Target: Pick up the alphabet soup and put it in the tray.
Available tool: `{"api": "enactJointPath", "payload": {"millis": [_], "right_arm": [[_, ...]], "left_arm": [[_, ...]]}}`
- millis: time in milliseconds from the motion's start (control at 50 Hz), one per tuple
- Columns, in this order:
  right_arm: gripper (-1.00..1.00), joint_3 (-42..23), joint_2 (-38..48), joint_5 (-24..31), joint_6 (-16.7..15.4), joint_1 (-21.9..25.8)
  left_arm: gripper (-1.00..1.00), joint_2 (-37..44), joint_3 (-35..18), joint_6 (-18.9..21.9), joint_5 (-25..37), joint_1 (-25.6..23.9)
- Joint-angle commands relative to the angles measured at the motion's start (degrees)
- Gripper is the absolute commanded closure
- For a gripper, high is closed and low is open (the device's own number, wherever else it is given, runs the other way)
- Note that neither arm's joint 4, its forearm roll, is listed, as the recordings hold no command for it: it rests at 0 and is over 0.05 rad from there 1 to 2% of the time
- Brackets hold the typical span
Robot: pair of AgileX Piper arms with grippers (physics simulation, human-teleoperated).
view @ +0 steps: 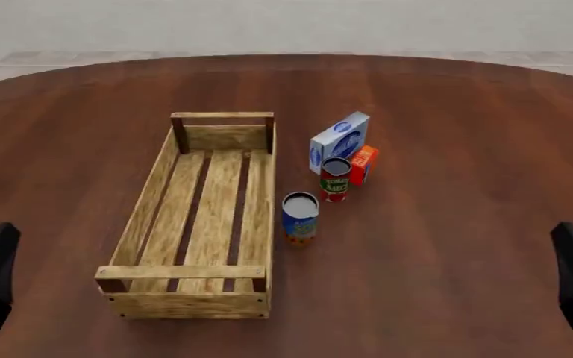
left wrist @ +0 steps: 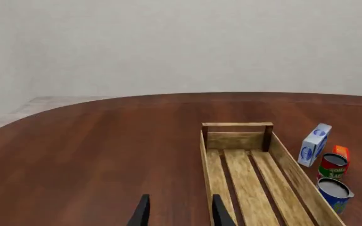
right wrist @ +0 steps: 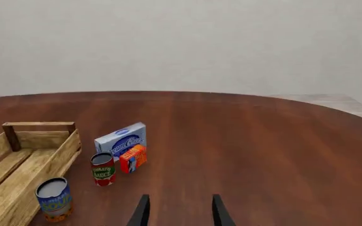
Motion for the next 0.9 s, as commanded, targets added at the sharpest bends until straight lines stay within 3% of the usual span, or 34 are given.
{"api": "enactJointPath", "payload": {"millis": [20, 280, 420, 580, 900], "right_arm": [[-1.0, -0.26, 0.11, 0.65, -0.21, 0.12], [-1.0, -0.03, 0.68, 0.39, -0.36, 0.98], [-1.0, 0.04, 11.09, -8.25, -3.9, 6.99], [-1.0, 0.06, 20.25, -16.16, -4.55, 10.34], [-1.0, -0.62, 28.02, -21.6, -4.22, 13.99]], "left_arm": [[-1.0, 0.0, 0.0, 0.0, 0.0, 0.0], [-1.0, 0.0, 0.0, 0.0, 0.0, 0.0], [-1.0, 0.0, 0.0, 0.0, 0.0, 0.0], [-1.0, 0.0, 0.0, 0.0, 0.0, 0.0], [-1.0, 0.0, 0.0, 0.0, 0.0, 0.0]]}}
